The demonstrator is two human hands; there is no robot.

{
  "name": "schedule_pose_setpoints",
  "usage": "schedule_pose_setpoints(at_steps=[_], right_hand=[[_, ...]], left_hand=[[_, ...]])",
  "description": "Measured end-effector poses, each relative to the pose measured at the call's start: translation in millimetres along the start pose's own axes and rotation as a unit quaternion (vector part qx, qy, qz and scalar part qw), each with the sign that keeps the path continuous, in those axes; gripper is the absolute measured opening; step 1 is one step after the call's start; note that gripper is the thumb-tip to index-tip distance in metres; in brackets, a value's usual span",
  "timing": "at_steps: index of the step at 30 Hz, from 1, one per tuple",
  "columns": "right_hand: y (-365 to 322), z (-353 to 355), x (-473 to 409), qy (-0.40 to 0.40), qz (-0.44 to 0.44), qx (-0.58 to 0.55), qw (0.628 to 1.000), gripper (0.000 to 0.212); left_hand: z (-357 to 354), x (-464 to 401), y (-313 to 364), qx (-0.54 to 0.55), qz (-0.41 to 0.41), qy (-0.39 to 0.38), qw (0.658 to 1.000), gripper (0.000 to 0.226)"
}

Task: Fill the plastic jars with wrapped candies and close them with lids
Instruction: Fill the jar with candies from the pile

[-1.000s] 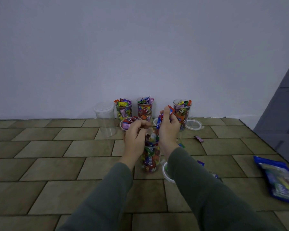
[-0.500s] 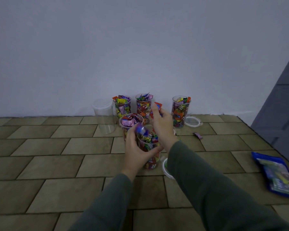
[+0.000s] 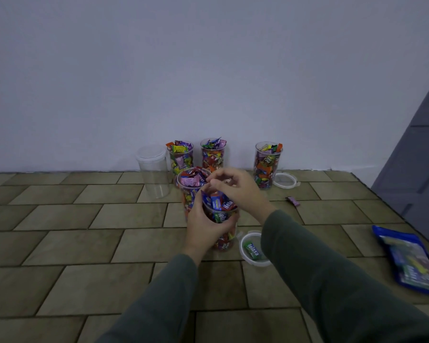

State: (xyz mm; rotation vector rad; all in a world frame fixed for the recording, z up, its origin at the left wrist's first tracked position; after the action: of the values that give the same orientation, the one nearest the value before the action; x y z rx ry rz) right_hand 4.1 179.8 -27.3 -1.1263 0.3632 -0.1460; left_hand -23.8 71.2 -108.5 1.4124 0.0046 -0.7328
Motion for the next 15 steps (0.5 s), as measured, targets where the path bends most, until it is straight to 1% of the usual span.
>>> schedule_pose_setpoints(at_steps=[2, 3, 5, 6, 8, 10, 14, 15], right_hand=[[1, 0, 2, -0.016, 0.005, 0.006, 1.0, 0.014], [1, 3, 2, -0.007, 0.01, 0.025, 1.0, 0.013], [-6, 9, 1, 0.01, 0.049, 0.115, 0.992, 0.014], [-11, 7, 1, -0.01, 0.071, 0.172, 0.982, 0.017], [-17, -4, 2, -0.083, 0.092, 0.278, 0.952, 0.026], [-20, -12, 2, -0.122, 0.074, 0.348, 0.926, 0.028], [-20, -5, -2, -0.116, 0.023, 0.446, 0.887, 0.02], [-20, 0, -2, -0.111, 0.017, 0.445, 0.888, 0.02]], left_hand=[[-1, 1, 0, -0.003, 0.002, 0.001, 1.0, 0.09], [-2, 1, -1, -0.003, 0.003, 0.001, 1.0, 0.091], [-2, 1, -2, 0.0, 0.002, 0.003, 1.0, 0.095], [-1, 1, -3, -0.003, 0.0, 0.006, 1.0, 0.097], [-1, 1, -4, -0.012, -0.005, 0.012, 1.0, 0.096], [-1, 1, -3, -0.014, -0.009, 0.015, 1.0, 0.088], [-2, 1, -2, 0.009, -0.006, 0.004, 1.0, 0.088], [-2, 1, -2, 0.014, -0.006, 0.004, 1.0, 0.087]])
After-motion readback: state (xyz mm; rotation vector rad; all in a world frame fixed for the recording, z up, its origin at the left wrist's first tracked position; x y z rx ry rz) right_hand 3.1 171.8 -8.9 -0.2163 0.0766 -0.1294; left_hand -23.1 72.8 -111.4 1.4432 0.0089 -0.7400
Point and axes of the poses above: each hand's wrist, its own x-axis away from the middle knuckle, its own z-axis out of the back of the hand, y = z × x, the point moved 6 cm from there along -x, towards the middle knuckle, and after that the axes turned 10 degrees about -z, right-handed, at the moved point
